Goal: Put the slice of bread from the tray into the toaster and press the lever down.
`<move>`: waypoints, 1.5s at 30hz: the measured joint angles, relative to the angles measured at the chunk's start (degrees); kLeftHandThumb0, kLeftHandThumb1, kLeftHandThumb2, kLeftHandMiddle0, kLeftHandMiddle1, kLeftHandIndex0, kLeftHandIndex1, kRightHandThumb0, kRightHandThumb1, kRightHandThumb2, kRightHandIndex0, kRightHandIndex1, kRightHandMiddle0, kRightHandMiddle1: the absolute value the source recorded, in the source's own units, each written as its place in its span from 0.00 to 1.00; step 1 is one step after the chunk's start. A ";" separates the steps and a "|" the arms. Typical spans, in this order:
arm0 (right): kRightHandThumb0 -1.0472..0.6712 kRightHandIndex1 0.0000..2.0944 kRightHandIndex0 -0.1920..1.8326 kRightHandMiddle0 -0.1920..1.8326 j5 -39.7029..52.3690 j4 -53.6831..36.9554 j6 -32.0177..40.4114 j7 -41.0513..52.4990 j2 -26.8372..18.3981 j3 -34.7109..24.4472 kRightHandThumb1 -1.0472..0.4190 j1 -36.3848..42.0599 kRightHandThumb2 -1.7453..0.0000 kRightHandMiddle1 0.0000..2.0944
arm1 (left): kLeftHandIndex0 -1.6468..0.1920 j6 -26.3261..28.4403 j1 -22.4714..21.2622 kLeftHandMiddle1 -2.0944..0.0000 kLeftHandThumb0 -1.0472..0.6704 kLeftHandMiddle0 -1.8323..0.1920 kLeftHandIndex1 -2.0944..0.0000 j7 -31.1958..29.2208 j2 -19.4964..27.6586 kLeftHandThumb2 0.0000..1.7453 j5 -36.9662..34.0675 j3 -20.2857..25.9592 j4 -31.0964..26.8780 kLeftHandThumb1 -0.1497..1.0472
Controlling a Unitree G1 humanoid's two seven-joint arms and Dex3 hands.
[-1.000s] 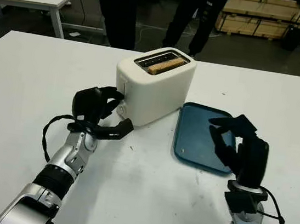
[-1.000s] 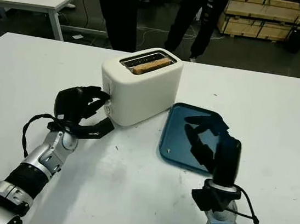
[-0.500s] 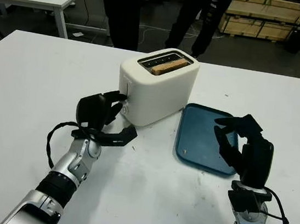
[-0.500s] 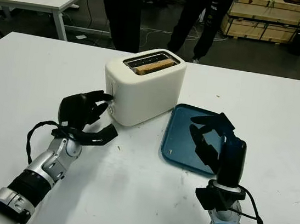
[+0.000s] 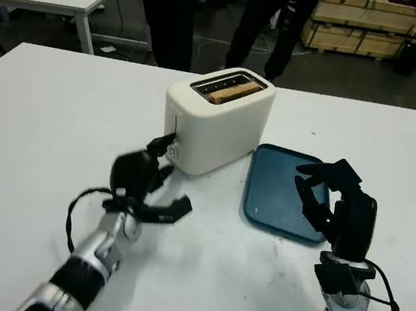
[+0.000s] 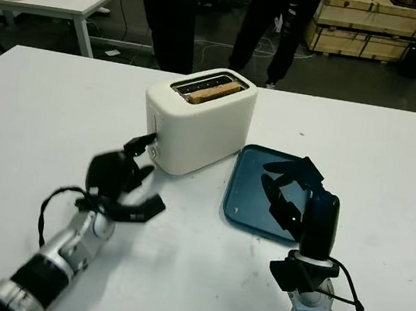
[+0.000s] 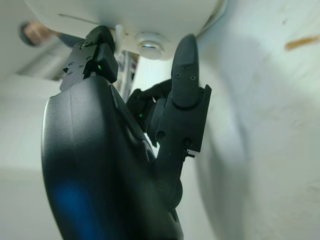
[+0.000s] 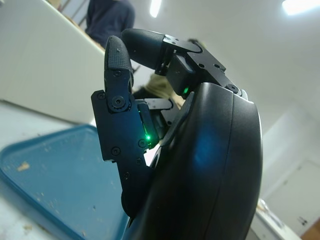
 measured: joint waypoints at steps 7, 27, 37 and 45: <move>0.33 0.78 0.40 0.38 0.00 1.38 -0.77 0.08 -0.02 0.48 0.09 -1.59 0.86 0.54 | 0.36 -0.66 4.45 0.20 0.49 0.54 0.97 -0.37 3.07 0.20 0.08 4.33 -15.14 0.89; 0.33 0.81 0.39 0.38 1.16 2.26 -1.72 1.23 0.51 1.19 0.09 -2.47 0.84 0.53 | 0.26 -9.25 4.54 0.19 0.40 0.55 0.94 -6.85 7.62 0.21 -4.54 15.97 -36.22 0.89; 0.34 0.71 0.39 0.37 14.15 4.52 12.84 8.40 5.37 1.30 0.09 -6.84 0.80 0.52 | 0.62 -14.83 9.20 0.21 0.35 0.70 0.49 -10.70 -8.07 0.14 -24.04 15.21 -29.11 0.89; 0.34 0.72 0.38 0.35 15.65 4.37 13.02 8.77 6.12 -0.57 0.09 -8.07 0.82 0.55 | 0.73 -18.58 11.19 0.17 0.33 0.62 0.18 -6.77 -12.42 0.17 -23.34 13.82 -20.48 0.89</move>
